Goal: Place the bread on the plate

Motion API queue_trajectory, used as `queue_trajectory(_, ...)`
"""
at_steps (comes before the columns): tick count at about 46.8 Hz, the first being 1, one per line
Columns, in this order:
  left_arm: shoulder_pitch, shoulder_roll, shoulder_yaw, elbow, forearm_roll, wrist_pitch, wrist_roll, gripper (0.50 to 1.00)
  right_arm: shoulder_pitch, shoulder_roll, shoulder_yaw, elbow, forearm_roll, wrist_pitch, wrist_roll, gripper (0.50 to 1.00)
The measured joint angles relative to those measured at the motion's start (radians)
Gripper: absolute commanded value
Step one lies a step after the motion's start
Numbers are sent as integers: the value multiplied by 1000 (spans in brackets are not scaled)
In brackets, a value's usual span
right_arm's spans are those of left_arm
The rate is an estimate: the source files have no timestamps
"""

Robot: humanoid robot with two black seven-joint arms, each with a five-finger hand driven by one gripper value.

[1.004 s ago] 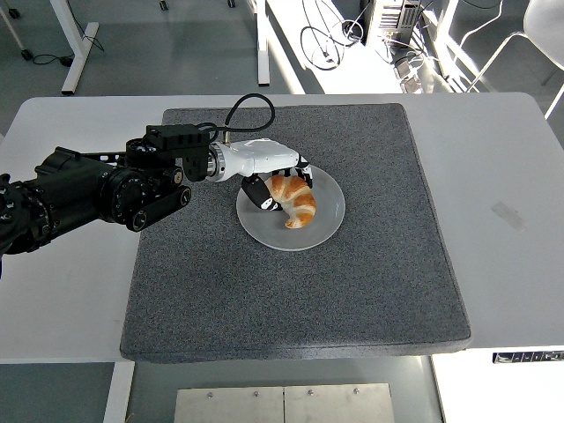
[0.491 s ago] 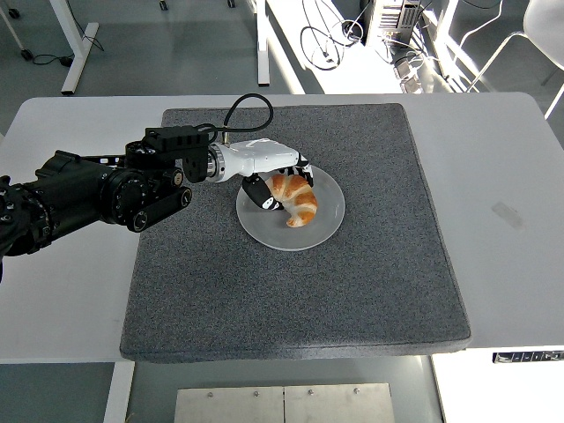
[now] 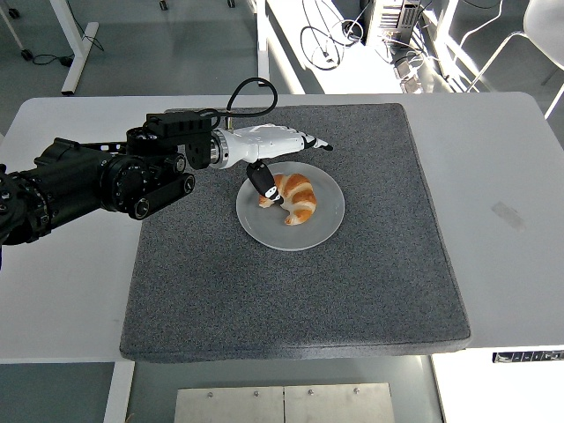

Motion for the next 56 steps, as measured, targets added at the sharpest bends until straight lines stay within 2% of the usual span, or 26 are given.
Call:
queue_trajectory(12, -122, 0, -29, 1, -166, -3, -3, 984, 0, 0, 0, 0, 0, 0, 0, 1000)
queue_trajectory(19, -128, 0, -106, 26, -272, 6, -6, 984, 0, 0, 0, 0, 0, 0, 0, 1000)
queue_trajectory(31, -107, 0, -174, 154, -390, -1, 8, 984, 0, 0, 0, 0, 0, 0, 0, 1000)
queue_trajectory(35, -107, 0, -205, 183, -489, -7, 56, 984, 0, 0, 0, 0, 0, 0, 0, 1000)
queue_trajectory(41, -105, 0, -252, 196, -647, -17, 206, 986, 0, 0, 0, 0, 0, 0, 0, 1000)
queue_trajectory(43, -100, 0, -270, 200, -679, -18, 236, 986, 0, 0, 0, 0, 0, 0, 0, 1000)
queue_trajectory(53, -52, 0, -439, 223, -774, -30, 358, 987, 0, 0, 0, 0, 0, 0, 0, 1000)
queue_trajectory(56, -33, 2, -494, 223, -781, -32, 375, 987, 0, 0, 0, 0, 0, 0, 0, 1000)
